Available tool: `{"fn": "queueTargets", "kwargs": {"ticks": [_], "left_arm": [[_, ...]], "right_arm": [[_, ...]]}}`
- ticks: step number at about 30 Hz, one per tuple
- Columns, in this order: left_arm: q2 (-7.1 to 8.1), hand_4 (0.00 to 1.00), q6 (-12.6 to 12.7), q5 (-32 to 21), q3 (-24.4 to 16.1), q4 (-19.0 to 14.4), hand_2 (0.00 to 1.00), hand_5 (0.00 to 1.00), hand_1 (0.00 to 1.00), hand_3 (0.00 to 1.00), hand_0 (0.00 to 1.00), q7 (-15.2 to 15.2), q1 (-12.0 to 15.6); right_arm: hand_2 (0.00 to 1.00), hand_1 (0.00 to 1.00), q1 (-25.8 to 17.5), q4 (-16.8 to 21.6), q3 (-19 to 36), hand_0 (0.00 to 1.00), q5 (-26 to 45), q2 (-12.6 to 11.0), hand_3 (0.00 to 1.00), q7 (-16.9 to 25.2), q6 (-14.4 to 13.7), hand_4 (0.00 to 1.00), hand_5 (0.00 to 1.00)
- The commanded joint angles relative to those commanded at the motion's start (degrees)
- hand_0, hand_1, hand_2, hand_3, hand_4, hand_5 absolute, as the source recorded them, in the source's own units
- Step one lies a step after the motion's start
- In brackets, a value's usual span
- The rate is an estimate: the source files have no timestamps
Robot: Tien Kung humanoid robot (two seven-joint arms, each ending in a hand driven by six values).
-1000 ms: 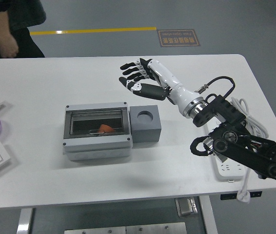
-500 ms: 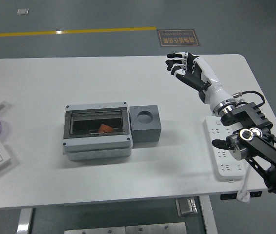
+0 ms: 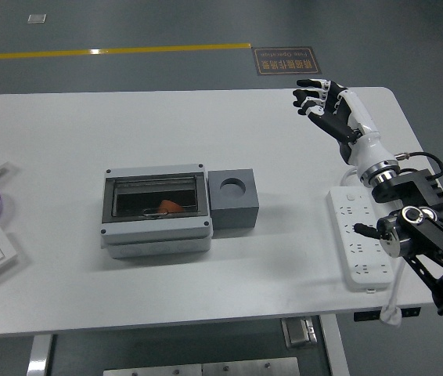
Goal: Pick up the cylinder from the cube,place it in the box,flap close box
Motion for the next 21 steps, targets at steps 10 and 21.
{"fn": "queueTargets", "kwargs": {"ticks": [10, 21], "left_arm": [[0.79, 0.701, -0.1, 0.4, -0.2, 0.1, 0.554, 0.255, 0.576, 0.621, 0.587, -0.3, -0.9], [0.76, 0.701, -0.1, 0.2, -0.4, 0.1, 0.554, 0.255, 0.578, 0.622, 0.587, -0.3, -1.1]], "right_arm": [[0.708, 0.684, -1.1, -0.6, 2.0, 0.73, 4.1, 0.0, 0.703, 2.6, -0.7, 0.722, 0.33], [0.706, 0.68, -1.5, -0.9, 3.0, 0.732, 4.6, 0.1, 0.689, 3.5, -0.6, 0.725, 0.334]]}}
